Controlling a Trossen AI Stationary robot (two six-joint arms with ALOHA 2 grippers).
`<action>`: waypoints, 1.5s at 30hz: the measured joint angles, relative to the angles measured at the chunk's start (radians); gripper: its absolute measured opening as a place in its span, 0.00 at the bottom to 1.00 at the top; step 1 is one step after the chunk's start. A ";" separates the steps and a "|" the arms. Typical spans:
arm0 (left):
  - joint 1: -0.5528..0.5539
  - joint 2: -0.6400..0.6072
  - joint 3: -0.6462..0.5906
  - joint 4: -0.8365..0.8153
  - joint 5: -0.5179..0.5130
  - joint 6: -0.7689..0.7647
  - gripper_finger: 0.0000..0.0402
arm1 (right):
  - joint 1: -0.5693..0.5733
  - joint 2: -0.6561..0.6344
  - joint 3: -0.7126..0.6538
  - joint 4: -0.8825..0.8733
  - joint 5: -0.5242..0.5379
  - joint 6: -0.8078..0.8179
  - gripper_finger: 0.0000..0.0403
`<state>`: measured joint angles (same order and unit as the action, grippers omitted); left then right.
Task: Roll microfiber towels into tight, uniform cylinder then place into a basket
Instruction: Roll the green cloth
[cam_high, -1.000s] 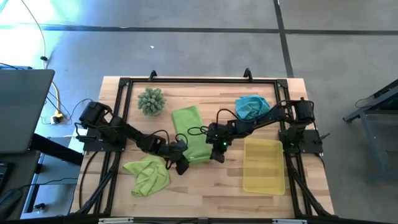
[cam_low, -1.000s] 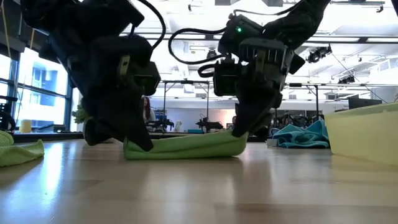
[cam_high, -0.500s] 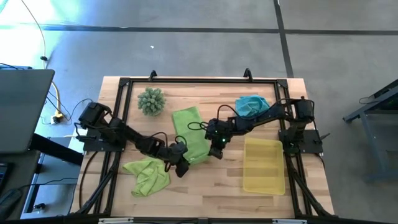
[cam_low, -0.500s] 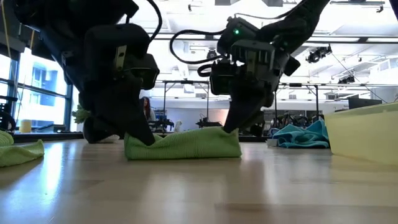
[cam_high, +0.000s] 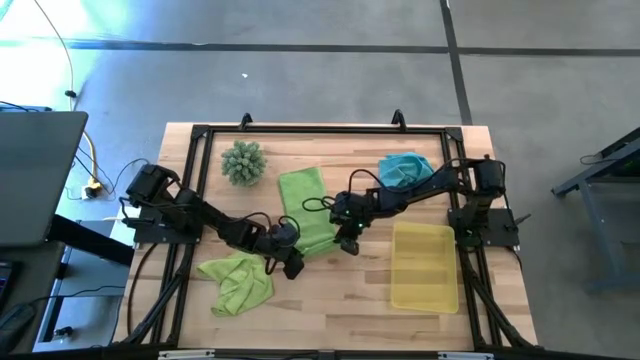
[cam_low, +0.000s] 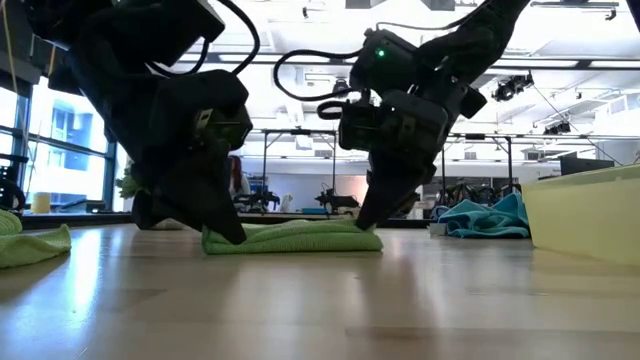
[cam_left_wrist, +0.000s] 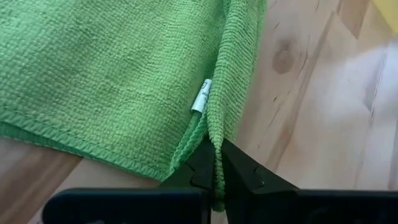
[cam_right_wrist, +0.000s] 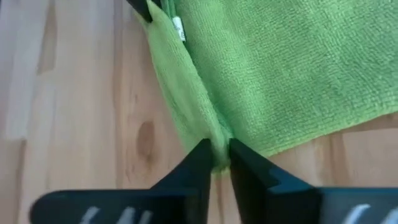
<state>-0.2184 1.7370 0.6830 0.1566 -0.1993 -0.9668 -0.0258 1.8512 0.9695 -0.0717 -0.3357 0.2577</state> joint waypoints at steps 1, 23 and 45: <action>0.000 0.000 0.000 0.000 0.000 0.000 0.02 | 0.000 -0.007 0.000 -0.010 -0.011 -0.023 0.16; 0.002 0.002 -0.003 0.012 0.006 0.000 0.02 | 0.247 -0.056 -0.003 0.059 0.400 -0.607 0.36; 0.002 0.000 0.015 0.015 0.077 0.071 0.18 | 0.242 0.067 0.002 0.030 0.436 -0.432 0.36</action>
<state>-0.2163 1.7370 0.6985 0.1719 -0.1220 -0.8960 0.2161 1.9179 0.9710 -0.0412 0.1005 -0.1747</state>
